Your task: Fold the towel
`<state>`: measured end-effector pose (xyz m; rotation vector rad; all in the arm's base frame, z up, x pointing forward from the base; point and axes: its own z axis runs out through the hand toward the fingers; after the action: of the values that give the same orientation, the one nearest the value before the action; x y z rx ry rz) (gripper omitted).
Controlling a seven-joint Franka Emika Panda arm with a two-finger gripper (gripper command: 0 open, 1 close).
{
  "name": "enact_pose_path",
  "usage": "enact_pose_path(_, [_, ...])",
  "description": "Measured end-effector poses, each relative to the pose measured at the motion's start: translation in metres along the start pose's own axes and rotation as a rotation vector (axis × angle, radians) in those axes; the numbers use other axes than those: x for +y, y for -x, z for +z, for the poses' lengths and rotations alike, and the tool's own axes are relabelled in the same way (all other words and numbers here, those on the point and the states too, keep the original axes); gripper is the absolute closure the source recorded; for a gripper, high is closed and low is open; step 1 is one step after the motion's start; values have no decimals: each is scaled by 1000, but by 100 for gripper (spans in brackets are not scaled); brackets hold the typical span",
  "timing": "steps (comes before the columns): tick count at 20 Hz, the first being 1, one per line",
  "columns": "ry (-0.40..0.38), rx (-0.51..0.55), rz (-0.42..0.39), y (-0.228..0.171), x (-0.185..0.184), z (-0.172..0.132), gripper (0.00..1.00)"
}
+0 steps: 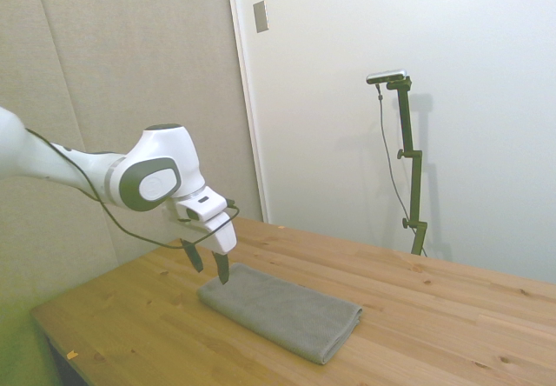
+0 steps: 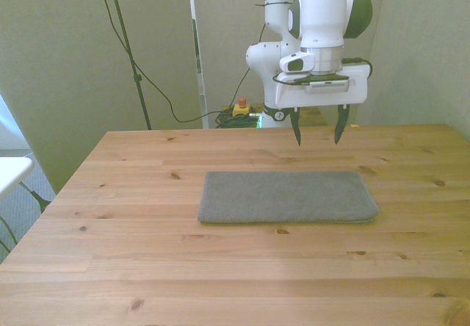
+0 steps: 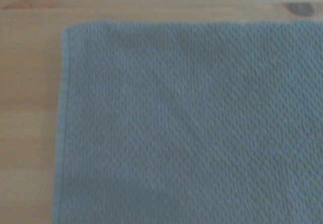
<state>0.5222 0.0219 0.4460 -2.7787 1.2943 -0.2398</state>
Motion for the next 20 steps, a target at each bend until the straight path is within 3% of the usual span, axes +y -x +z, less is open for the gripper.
enact_pose_path(3, [52,63,38,10,-52,22,0])
enact_pose_path(9, [151,126,41,77,-143,57,0])
enact_pose_path(14, [290,190,46,95,-156,73,0])
enact_pose_path(20, [333,264,14,104,-160,100,0])
